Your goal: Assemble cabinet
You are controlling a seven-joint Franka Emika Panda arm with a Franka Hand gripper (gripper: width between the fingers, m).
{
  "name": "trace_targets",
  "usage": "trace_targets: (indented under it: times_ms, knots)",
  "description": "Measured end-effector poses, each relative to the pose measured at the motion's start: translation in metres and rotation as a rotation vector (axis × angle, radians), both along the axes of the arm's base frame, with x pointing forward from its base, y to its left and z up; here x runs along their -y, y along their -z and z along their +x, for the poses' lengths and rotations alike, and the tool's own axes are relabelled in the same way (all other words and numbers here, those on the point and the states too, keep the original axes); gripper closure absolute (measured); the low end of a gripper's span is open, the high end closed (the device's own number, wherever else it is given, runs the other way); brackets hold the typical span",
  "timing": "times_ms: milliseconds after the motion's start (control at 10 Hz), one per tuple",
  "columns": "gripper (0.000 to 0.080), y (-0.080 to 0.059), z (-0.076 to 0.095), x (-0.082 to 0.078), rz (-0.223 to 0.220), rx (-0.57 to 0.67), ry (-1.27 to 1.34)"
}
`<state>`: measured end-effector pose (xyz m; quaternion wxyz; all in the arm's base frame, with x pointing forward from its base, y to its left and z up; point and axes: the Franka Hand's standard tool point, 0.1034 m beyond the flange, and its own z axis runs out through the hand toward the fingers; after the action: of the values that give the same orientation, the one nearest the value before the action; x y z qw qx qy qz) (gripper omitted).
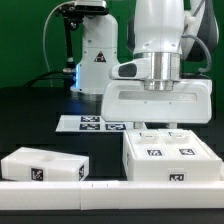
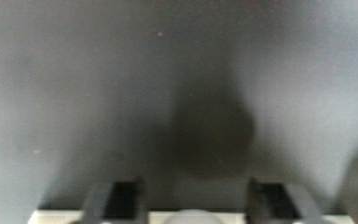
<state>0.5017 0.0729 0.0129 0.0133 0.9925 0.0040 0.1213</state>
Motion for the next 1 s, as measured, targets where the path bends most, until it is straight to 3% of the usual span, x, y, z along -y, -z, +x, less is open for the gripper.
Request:
trace_targets:
  times_ms: [100, 700, 800, 1000]
  knots:
    - [0.0606, 0.000, -0.001, 0.000, 0.000, -0.001, 0.001]
    - [0.0613, 0.000, -0.004, 0.001, 0.002, -0.011, 0.003]
    - [0.0614, -0.003, -0.006, -0.003, 0.012, -0.037, 0.007]
    - [0.0614, -0.024, -0.008, -0.009, 0.044, -0.108, 0.015]
